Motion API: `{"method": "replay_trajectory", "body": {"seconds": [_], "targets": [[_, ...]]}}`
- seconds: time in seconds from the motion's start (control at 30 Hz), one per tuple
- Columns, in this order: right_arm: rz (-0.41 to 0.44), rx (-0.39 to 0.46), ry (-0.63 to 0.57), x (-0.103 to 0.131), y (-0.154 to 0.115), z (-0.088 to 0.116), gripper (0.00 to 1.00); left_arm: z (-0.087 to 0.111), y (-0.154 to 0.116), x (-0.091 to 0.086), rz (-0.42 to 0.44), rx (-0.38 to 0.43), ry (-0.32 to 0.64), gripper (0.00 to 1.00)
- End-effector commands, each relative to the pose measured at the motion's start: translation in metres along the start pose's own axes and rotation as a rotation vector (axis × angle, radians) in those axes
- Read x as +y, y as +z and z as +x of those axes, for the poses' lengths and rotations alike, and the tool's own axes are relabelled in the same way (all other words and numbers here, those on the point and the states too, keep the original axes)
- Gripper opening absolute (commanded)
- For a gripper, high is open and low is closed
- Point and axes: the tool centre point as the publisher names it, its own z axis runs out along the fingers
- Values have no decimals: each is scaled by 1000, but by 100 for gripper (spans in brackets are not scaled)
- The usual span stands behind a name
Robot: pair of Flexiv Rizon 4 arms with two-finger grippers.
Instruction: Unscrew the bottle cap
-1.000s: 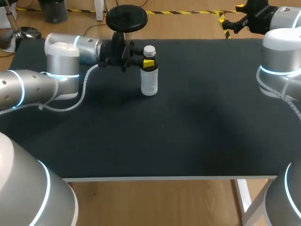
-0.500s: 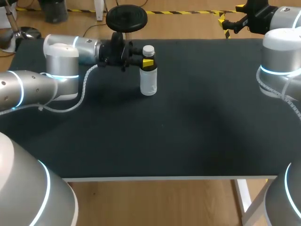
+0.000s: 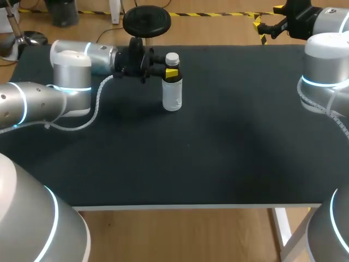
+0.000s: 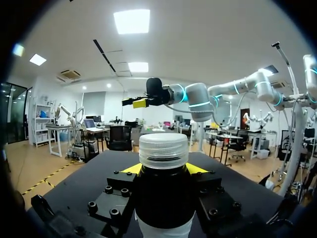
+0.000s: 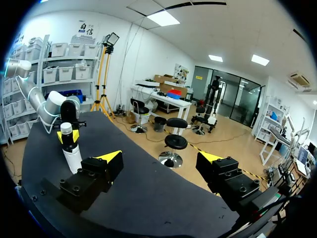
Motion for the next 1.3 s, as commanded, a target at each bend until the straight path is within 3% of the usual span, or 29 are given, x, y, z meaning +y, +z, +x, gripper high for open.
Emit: {"method": "replay_trajectory", "body": {"seconds": [0.03,0.27,0.53,1.0,1.3], "targets": [[0,0,0,0,0,0,100,2,0,-1,-3,-5,1,0],[0,0,0,0,0,0,100,2,0,-1,-3,-5,1,0],[-78,51,12,16,20,44,100,2,0,-1,-3,-5,1,0],[-193,98,93,43,45,162,100,2,0,-1,-3,-5,1,0],[-227,104,139,50,54,224,100,2,0,-1,-3,-5,1,0]]}}
